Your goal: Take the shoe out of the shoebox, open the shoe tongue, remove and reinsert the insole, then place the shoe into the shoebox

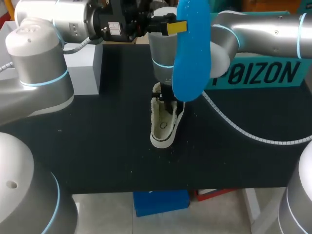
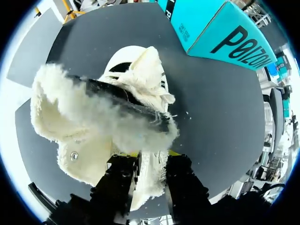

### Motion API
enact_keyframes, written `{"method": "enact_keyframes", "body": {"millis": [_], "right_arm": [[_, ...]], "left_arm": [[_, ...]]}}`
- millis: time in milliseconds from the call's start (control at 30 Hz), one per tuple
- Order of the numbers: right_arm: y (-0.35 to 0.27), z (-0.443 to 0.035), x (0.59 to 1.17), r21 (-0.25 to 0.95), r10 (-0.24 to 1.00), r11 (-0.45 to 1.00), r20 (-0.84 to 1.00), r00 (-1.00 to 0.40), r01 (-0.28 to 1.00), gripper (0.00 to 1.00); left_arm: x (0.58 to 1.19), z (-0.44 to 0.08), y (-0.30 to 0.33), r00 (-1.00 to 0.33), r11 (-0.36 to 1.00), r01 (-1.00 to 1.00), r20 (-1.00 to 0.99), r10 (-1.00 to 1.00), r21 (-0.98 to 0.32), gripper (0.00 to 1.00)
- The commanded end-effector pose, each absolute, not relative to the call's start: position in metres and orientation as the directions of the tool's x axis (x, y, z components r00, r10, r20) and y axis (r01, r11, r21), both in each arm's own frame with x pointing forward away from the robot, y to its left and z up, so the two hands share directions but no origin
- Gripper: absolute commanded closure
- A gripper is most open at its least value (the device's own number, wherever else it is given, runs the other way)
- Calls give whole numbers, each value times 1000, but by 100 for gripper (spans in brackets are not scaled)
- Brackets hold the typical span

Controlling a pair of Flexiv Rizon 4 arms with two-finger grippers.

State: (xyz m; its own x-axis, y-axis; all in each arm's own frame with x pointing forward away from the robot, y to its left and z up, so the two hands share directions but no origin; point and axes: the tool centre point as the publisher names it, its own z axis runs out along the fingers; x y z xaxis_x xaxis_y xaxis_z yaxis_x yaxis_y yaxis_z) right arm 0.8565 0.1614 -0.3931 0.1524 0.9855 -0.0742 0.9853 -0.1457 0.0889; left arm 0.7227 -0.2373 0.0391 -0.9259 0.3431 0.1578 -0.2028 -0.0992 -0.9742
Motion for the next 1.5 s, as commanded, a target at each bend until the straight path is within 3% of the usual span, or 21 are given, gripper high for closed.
{"method": "enact_keyframes", "body": {"millis": [33,233,533,1200,1333,1500], "right_arm": [[145,-385,855,86,977,-187,117,176,979,0],[139,-350,858,151,882,-233,449,144,961,0],[139,-293,858,274,610,-187,785,-108,943,0],[139,-293,858,274,610,-187,785,-108,943,0],[130,-284,859,143,424,-244,905,-27,959,0],[126,-272,863,111,362,-251,932,-13,961,0]], "left_arm": [[723,39,-238,-927,-98,-201,157,342,-975,100],[723,39,-238,-927,-98,-201,157,342,-975,100],[723,39,-238,-927,-98,-201,157,342,-975,100],[723,39,-238,-927,-98,-201,157,342,-975,100],[723,39,-238,-927,-98,-201,157,342,-975,100],[723,39,-238,-927,-98,-201,157,342,-975,100]]}}
